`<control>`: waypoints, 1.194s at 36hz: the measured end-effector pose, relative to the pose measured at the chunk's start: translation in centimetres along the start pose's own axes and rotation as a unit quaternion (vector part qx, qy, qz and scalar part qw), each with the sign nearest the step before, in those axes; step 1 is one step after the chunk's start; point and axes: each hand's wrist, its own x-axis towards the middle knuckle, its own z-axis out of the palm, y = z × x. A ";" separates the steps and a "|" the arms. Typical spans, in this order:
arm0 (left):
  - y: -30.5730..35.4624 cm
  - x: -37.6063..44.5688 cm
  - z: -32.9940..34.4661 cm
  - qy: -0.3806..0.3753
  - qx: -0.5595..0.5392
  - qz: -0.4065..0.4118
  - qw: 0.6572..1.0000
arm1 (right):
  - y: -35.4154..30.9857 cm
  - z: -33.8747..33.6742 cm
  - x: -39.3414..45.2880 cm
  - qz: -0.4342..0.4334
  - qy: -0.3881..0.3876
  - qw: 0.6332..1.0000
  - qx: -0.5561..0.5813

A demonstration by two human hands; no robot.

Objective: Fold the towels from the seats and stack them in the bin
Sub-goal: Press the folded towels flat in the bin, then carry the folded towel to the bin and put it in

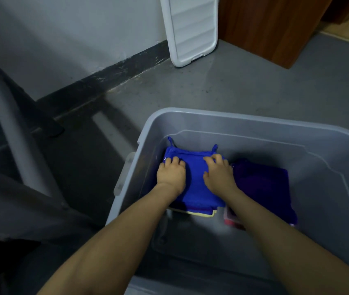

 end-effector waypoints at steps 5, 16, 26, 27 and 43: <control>-0.2 -1.7 -2.9 0.030 -0.052 0.008 0.998 | -0.7 -2.5 -1.1 0.021 0.023 0.992 0.124; -2.5 -6.4 -14.3 0.144 -0.250 -0.022 0.957 | -6.5 -13.5 -3.6 -0.022 0.120 0.980 0.160; -8.8 -13.0 -27.4 0.306 -0.314 -0.008 0.899 | -17.0 -24.9 -5.5 -0.122 0.224 0.948 0.193; -9.3 -13.6 -28.3 0.315 -0.318 -0.008 0.894 | -17.9 -25.7 -5.8 -0.134 0.226 0.945 0.194; -30.6 -29.7 -30.7 0.422 -0.300 -0.138 0.844 | -41.5 -26.9 -10.2 -0.323 0.178 0.919 0.136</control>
